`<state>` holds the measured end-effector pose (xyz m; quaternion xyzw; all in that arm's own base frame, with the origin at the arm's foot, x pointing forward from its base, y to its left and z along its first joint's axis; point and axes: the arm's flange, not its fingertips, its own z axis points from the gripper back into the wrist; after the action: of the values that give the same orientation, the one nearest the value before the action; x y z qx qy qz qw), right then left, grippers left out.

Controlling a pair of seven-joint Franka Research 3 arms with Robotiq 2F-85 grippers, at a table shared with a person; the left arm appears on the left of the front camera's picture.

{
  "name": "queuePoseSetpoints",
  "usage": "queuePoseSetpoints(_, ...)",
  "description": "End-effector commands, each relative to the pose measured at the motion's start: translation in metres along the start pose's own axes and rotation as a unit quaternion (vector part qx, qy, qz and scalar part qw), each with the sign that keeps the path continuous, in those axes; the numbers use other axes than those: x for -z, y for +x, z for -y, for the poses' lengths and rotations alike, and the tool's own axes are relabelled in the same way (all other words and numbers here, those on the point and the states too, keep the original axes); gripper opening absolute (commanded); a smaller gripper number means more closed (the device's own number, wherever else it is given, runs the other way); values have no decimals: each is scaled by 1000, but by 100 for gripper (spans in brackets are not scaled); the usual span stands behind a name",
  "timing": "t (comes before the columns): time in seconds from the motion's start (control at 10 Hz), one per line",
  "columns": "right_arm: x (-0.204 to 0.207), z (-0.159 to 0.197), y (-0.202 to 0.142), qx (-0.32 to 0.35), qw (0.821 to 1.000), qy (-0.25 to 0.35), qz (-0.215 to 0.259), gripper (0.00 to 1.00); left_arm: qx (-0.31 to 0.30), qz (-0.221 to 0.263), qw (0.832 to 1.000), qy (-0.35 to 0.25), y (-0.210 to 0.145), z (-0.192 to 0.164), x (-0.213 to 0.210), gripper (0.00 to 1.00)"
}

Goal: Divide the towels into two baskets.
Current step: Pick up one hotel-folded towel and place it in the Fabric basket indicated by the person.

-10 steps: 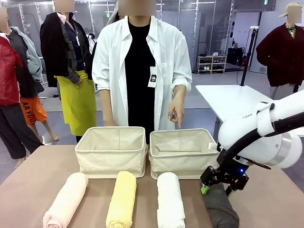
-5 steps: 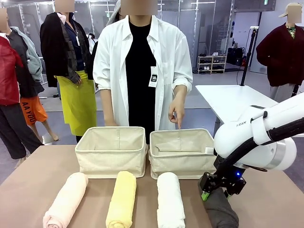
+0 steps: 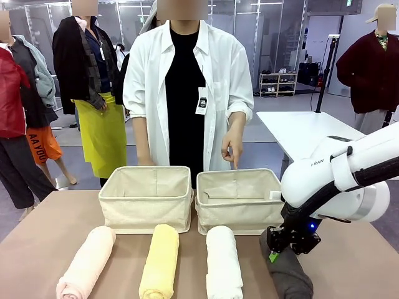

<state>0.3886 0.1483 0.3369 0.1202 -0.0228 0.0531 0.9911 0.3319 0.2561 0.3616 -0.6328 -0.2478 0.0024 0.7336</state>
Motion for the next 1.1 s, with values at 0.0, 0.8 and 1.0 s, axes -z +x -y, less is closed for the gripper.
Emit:
queuePoseSetpoints(0.0,-40,-7,-19,-26,999,-15,26,28,1,1,1000,0,0,1,-2,100)
queuePoseSetpoints(0.8,-175,-79,20,-515,855,-59,23,28,1,1,1000,0,0,1,-2,100)
queuePoseSetpoints(1.0,-168,-101,18,-581,805,-116,25,28,1,1,1000,0,0,1,-2,100)
